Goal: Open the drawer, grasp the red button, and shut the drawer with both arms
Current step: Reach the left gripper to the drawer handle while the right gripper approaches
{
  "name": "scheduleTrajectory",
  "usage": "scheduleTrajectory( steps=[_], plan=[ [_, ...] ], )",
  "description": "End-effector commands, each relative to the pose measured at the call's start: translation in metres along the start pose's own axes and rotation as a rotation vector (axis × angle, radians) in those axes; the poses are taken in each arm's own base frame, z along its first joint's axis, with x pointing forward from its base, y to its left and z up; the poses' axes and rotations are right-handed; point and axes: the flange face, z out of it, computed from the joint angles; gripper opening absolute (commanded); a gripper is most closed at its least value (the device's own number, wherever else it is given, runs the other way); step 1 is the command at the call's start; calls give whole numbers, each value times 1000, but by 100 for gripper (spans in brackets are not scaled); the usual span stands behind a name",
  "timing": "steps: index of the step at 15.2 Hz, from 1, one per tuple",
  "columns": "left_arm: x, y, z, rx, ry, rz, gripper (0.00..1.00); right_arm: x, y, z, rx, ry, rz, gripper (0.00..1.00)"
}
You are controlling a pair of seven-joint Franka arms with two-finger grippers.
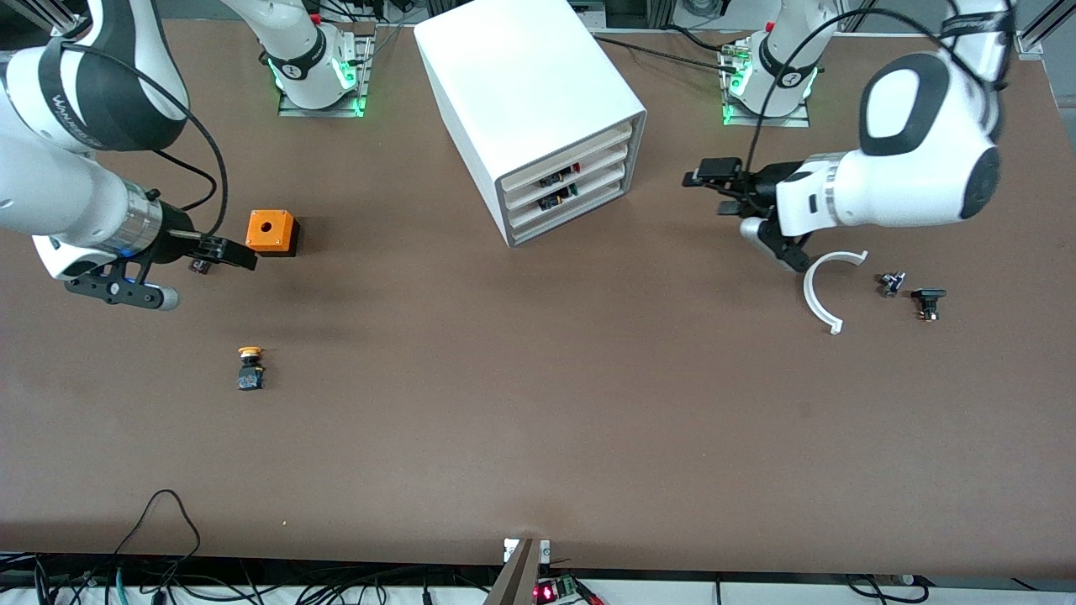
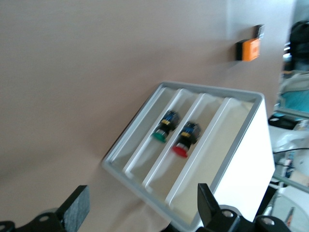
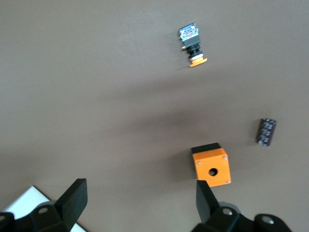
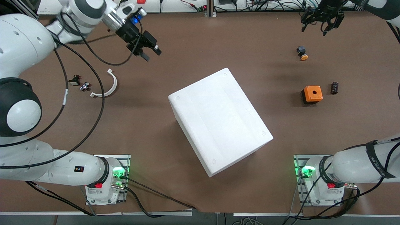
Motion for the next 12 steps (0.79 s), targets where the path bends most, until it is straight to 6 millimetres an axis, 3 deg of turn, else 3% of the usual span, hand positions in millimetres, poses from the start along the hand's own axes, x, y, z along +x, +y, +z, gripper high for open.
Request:
scheduleTrajectory(
  steps=[1, 7, 9, 11, 12],
  plan=[
    [-18, -22, 53, -82, 62, 69, 98, 0, -31, -6, 19, 4, 79, 100],
    [-44, -80, 135, -308, 93, 157, 94, -6, -87, 8, 10, -1, 204, 100],
    [-45, -90, 175, -385, 94, 190, 82, -7, -115, 5, 18, 14, 257, 100],
    [-46, -99, 199, -445, 121, 170, 66, -8, -136, 4, 20, 18, 314, 100],
    [-48, -93, 210, -470, 119, 166, 64, -9, -144, 7, 18, 18, 335, 100]
  ],
)
